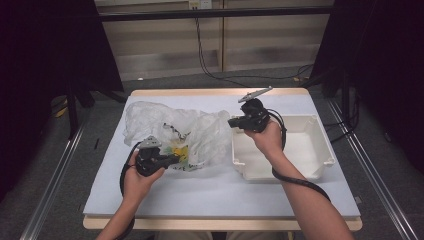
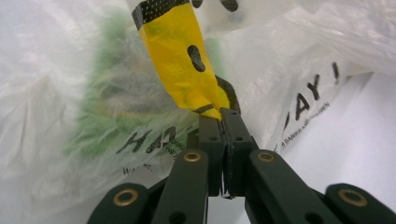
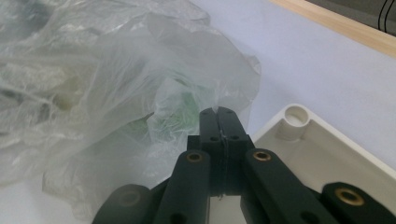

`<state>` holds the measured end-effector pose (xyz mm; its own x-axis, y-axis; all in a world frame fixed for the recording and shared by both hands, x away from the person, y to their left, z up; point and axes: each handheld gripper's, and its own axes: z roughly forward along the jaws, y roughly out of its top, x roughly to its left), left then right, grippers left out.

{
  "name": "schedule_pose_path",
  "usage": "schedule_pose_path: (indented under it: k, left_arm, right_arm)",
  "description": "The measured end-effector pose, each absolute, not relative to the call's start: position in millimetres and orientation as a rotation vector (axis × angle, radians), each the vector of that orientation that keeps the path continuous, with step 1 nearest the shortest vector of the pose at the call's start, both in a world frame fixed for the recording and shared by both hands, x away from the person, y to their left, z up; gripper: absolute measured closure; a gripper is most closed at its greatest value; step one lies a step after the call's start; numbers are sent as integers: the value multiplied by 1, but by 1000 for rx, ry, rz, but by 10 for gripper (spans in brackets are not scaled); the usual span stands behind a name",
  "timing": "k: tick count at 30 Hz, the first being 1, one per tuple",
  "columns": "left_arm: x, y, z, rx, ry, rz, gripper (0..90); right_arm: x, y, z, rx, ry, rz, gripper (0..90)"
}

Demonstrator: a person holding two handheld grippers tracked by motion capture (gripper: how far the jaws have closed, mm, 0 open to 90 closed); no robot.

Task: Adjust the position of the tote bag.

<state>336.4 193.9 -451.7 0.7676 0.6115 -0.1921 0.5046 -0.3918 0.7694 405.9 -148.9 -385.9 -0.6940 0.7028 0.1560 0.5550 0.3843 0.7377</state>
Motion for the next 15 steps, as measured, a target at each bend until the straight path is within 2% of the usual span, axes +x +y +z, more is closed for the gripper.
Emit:
schedule_pose_path:
  k: [5, 7, 9, 10, 11, 13, 14, 15]
  left_arm:
    - [334, 187, -452, 2094, 803, 139, 876]
    - [333, 186, -452, 2099, 806, 144, 874]
    - [333, 186, -453, 2093, 812, 141, 873]
    - [333, 187, -452, 2085, 817, 146, 872]
    - [333, 187, -452, 2086, 817, 147, 871]
    - [333, 187, -452, 2085, 818, 155, 868]
    - [333, 188, -451, 2086, 818, 162, 866]
    - [333, 188, -451, 2086, 818, 162, 866]
  right_arm:
    - [411, -152, -391, 1162, 2478, 1199, 878]
    - [412, -154, -393, 1180, 2459, 1195, 782]
    - [412, -155, -393, 1193, 2459, 1194, 759]
    - [410, -157, -393, 1198, 2442, 1200, 664]
    - [408, -159, -392, 1205, 2435, 1202, 616]
    - [406, -160, -391, 1210, 2434, 1222, 592]
    - [400, -163, -389, 1200, 2429, 1237, 534]
    - [400, -163, -389, 1200, 2429, 1237, 534]
